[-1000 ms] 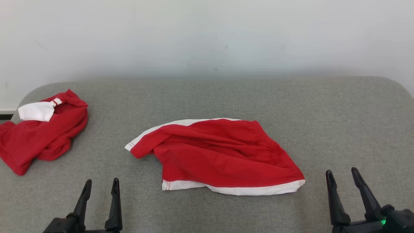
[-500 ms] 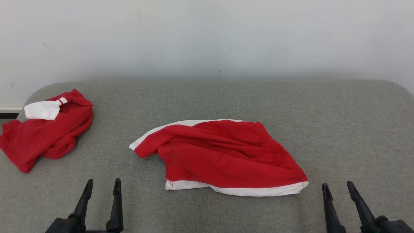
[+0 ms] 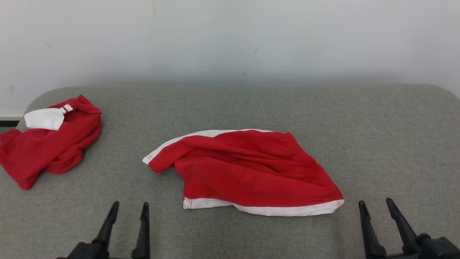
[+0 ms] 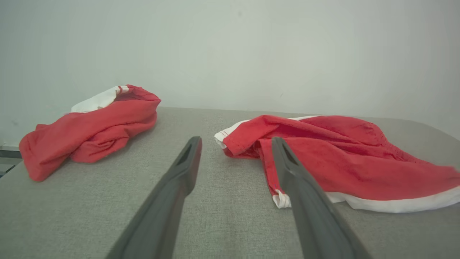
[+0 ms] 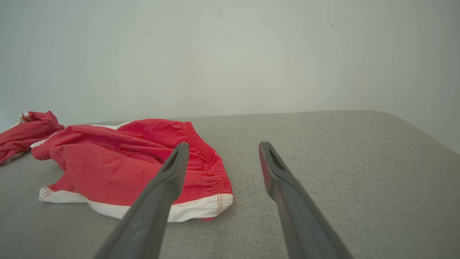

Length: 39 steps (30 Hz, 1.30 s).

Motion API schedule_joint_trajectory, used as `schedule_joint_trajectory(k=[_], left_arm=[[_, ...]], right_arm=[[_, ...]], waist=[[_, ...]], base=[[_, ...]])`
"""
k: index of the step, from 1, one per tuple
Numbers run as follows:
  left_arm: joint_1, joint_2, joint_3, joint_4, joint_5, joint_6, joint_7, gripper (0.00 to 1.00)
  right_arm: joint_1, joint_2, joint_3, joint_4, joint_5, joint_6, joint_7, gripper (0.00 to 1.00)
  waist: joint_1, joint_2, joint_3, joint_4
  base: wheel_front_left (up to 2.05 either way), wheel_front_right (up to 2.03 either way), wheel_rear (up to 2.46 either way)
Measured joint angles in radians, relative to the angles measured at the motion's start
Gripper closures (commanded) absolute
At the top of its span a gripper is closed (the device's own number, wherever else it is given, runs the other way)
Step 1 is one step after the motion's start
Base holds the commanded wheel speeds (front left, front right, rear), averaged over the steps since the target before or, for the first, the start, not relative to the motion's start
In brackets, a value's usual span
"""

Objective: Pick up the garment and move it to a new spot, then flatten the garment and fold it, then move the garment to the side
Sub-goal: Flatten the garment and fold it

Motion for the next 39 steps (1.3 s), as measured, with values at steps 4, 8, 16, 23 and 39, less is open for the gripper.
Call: schedule_joint_trajectory(k=[4, 8, 16, 23, 39], left_arm=[[-0.020, -0.001, -0.064, 0.027, 0.006, -0.002, 0.000, 0.00], [-0.072, 0.003, -0.122, 0.085, 0.000, -0.005, 0.000, 0.00], [-0.191, 0.006, -0.223, 0.226, -0.042, -0.007, 0.000, 0.00], [-0.275, 0.007, -0.247, 0.358, -0.076, -0.007, 0.000, 0.00], [-0.356, 0.001, -0.331, 0.473, -0.170, -0.007, 0.000, 1.00]], right_arm=[[-0.042, -0.043, 0.012, 0.058, 0.006, 0.000, 0.000, 0.00], [-0.100, -0.079, 0.056, 0.142, 0.039, 0.000, 0.000, 0.00], [-0.225, -0.141, 0.181, 0.288, 0.100, 0.000, 0.000, 0.00], [-0.316, -0.168, 0.296, 0.359, 0.151, 0.000, 0.000, 0.00], [-0.383, -0.191, 0.430, 0.383, 0.242, 0.000, 0.000, 1.00]], waist=[[0.0001, 0.0000, 0.019, -0.002], [0.0001, 0.0000, 0.046, -0.004], [0.0001, 0.0001, 0.117, -0.009], [0.0002, 0.0001, 0.178, -0.016], [0.0002, 0.0002, 0.207, -0.008]], base=[[0.00, 0.00, 0.00], [0.00, 0.00, 0.00], [0.00, 0.00, 0.00], [0.00, 0.00, 0.00], [0.00, 0.00, 0.00]])
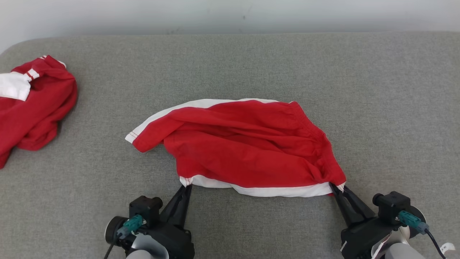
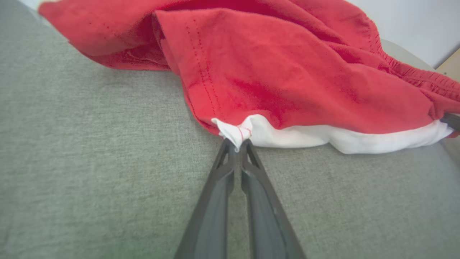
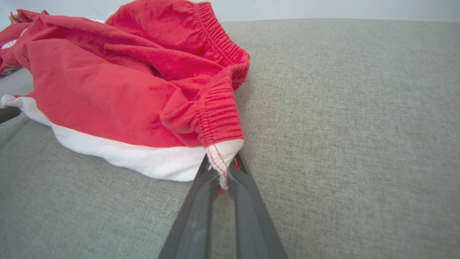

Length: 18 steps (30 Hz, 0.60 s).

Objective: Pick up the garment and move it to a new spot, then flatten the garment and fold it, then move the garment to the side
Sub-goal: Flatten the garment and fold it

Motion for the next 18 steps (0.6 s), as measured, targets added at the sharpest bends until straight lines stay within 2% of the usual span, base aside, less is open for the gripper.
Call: schedule_joint_trajectory(k=[11, 15, 18], left_arm=[[0.024, 0.015, 0.049, -0.220, -0.018, 0.000, 0.000, 1.00], [-0.076, 0.051, 0.030, -0.262, -0.026, 0.000, 0.000, 1.00], [-0.201, 0.101, -0.012, -0.255, -0.033, 0.000, 0.000, 1.00]], right_arm=[[0.037, -0.017, -0.039, -0.197, 0.017, 0.000, 0.000, 1.00], [-0.052, -0.017, -0.048, -0.215, 0.043, 0.000, 0.000, 1.00], [-0.168, -0.016, -0.045, -0.191, 0.074, 0.000, 0.012, 1.00]], waist=[[-0.0001, -0.0001, -0.031, -0.008], [-0.0002, 0.0000, -0.016, -0.012], [-0.0002, -0.0001, 0.007, -0.017]], base=[[0.00, 0.00, 0.00], [0.00, 0.00, 0.00], [0.00, 0.00, 0.00]])
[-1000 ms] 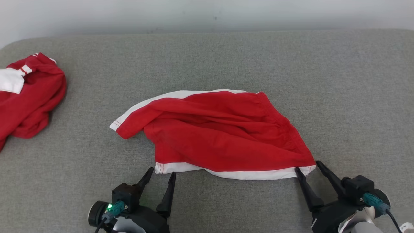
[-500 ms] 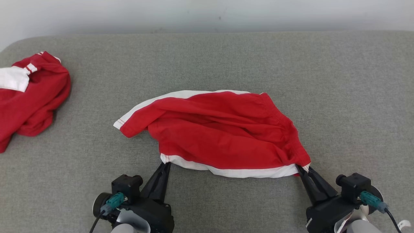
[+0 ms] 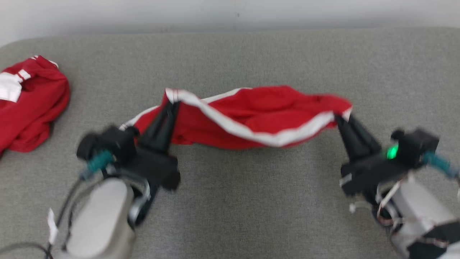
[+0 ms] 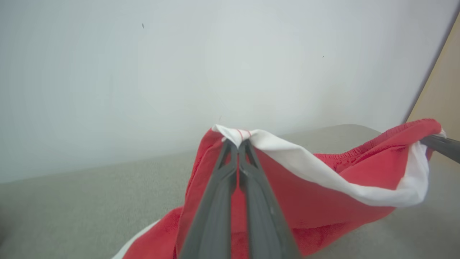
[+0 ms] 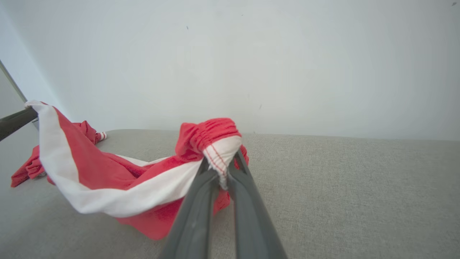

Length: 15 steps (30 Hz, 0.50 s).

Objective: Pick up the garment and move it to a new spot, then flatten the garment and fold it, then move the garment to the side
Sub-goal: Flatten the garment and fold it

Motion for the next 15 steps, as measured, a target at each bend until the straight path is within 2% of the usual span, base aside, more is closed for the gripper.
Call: schedule_joint_trajectory(k=[4, 5, 8, 11, 15], left_arm=[[-0.242, 0.057, -0.029, 0.041, -0.072, 0.000, 0.016, 1.00], [-0.242, 0.057, -0.029, 0.041, -0.072, 0.000, 0.016, 1.00], [-0.458, 0.098, -0.049, 0.060, -0.118, 0.000, 0.061, 1.00], [-0.667, 0.112, -0.056, 0.091, -0.162, 0.000, 0.113, 1.00], [-0.929, 0.142, -0.088, 0.156, -0.164, 0.000, 0.171, 1.00]], right_arm=[[-0.235, 0.012, -0.017, 0.030, 0.053, 0.000, 0.063, 1.00], [-0.235, 0.012, -0.017, 0.030, 0.053, 0.000, 0.063, 1.00], [-0.437, 0.017, -0.042, 0.053, 0.090, 0.000, 0.123, 1.00], [-0.637, 0.019, -0.065, 0.085, 0.112, 0.000, 0.186, 1.00], [-0.905, 0.047, -0.112, 0.169, 0.139, 0.000, 0.253, 1.00]], waist=[[0.0001, 0.0000, 0.052, -0.009], [0.0001, 0.0000, 0.052, -0.009], [0.0002, 0.0000, 0.108, -0.017], [0.0003, 0.0001, 0.172, -0.024], [0.0003, 0.0001, 0.260, -0.034]], base=[[0.00, 0.00, 0.00], [0.00, 0.00, 0.00], [0.00, 0.00, 0.00], [0.00, 0.00, 0.00], [0.00, 0.00, 0.00]])
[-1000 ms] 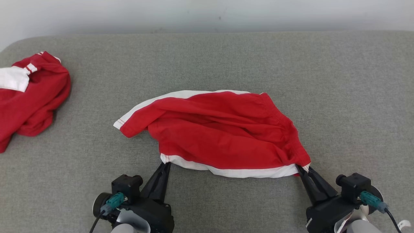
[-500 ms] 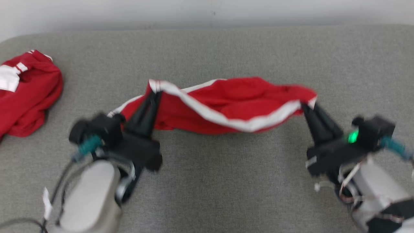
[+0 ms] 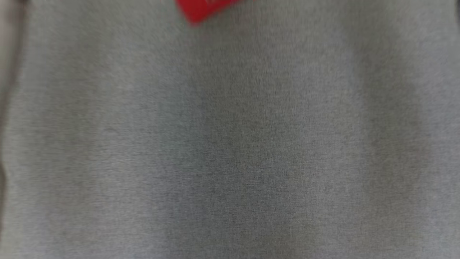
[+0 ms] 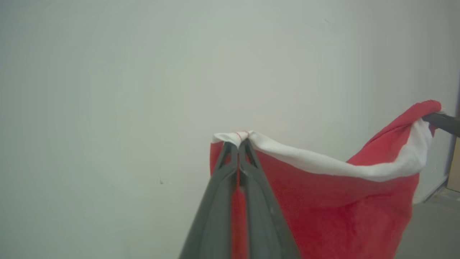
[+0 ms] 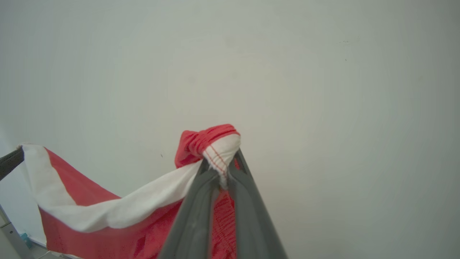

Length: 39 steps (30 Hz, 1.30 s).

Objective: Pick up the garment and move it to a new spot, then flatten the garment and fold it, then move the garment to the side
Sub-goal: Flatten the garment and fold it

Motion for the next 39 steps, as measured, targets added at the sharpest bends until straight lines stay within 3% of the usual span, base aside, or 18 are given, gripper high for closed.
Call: schedule_joint_trajectory(k=[3, 7, 16, 31, 39], left_arm=[[-0.216, -0.012, -0.002, 0.092, -0.013, 0.000, 0.025, 1.00], [-0.374, -0.032, -0.008, 0.193, -0.011, 0.000, 0.034, 1.00], [-0.601, -0.068, 0.016, 0.392, -0.014, 0.012, 0.010, 1.00], [-0.641, -0.096, -0.023, 0.557, -0.038, 0.003, -0.074, 1.00], [-0.486, -0.114, -0.012, 0.494, -0.098, 0.002, -0.156, 1.00]], right_arm=[[-0.217, 0.024, -0.041, 0.131, 0.004, 0.000, 0.036, 1.00], [-0.389, 0.044, -0.060, 0.263, -0.038, 0.000, 0.040, 1.00], [-0.634, 0.097, -0.034, 0.458, -0.122, 0.000, 0.005, 1.00], [-0.666, 0.096, 0.066, 0.570, -0.099, 0.000, -0.049, 1.00], [-0.511, 0.050, 0.167, 0.479, -0.017, 0.000, -0.109, 1.00]], waist=[[0.0001, 0.0000, 0.079, -0.013], [0.0002, 0.0001, 0.140, -0.027], [-0.0001, 0.0000, 0.212, -0.055], [-0.0003, -0.0001, 0.265, -0.046], [-0.0003, -0.0001, 0.261, -0.033]], base=[[0.00, 0.00, 0.00], [0.00, 0.00, 0.00], [0.00, 0.00, 0.00], [0.00, 0.00, 0.00], [0.00, 0.00, 0.00]])
